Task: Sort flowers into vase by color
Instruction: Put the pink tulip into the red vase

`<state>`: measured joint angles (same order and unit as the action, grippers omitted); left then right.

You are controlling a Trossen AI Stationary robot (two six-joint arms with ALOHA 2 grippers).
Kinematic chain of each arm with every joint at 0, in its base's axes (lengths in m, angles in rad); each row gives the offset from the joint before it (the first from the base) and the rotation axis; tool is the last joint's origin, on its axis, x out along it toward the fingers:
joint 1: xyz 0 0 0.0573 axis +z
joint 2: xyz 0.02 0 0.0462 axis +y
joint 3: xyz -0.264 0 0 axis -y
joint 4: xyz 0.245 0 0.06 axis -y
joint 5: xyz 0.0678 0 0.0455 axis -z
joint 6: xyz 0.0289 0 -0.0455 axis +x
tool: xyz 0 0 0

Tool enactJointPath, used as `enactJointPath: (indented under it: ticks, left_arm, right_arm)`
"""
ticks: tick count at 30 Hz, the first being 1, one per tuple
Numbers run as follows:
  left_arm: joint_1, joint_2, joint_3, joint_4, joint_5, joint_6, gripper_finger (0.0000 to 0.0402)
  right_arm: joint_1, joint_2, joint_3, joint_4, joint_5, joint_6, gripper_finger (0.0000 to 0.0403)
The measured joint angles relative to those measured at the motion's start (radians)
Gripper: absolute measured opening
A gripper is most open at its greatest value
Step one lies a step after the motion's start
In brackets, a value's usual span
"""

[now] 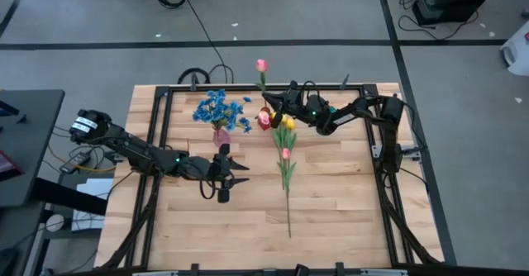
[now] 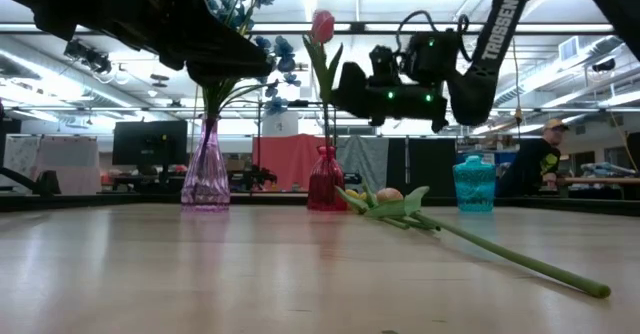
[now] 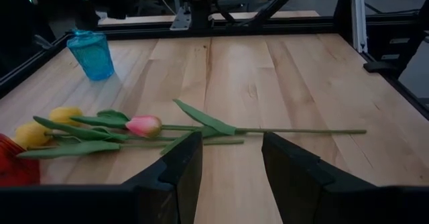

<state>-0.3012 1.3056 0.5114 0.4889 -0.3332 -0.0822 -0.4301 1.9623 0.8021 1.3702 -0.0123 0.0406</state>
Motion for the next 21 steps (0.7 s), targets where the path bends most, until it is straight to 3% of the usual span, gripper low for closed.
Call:
enactJointPath:
  ticks: [10,21]
  left_arm:
    - [0.000,0.000,0.000,-0.001,0.000,0.002,0.0163]
    - [0.000,0.000,0.000,-0.002,-0.002,0.001,0.0163]
  right_arm:
    - [0.005,0.114,-0.001,0.084,0.020,0.041,0.0022]
    - [0.005,0.081,-0.006,0.038,0.004,0.053,0.0119]
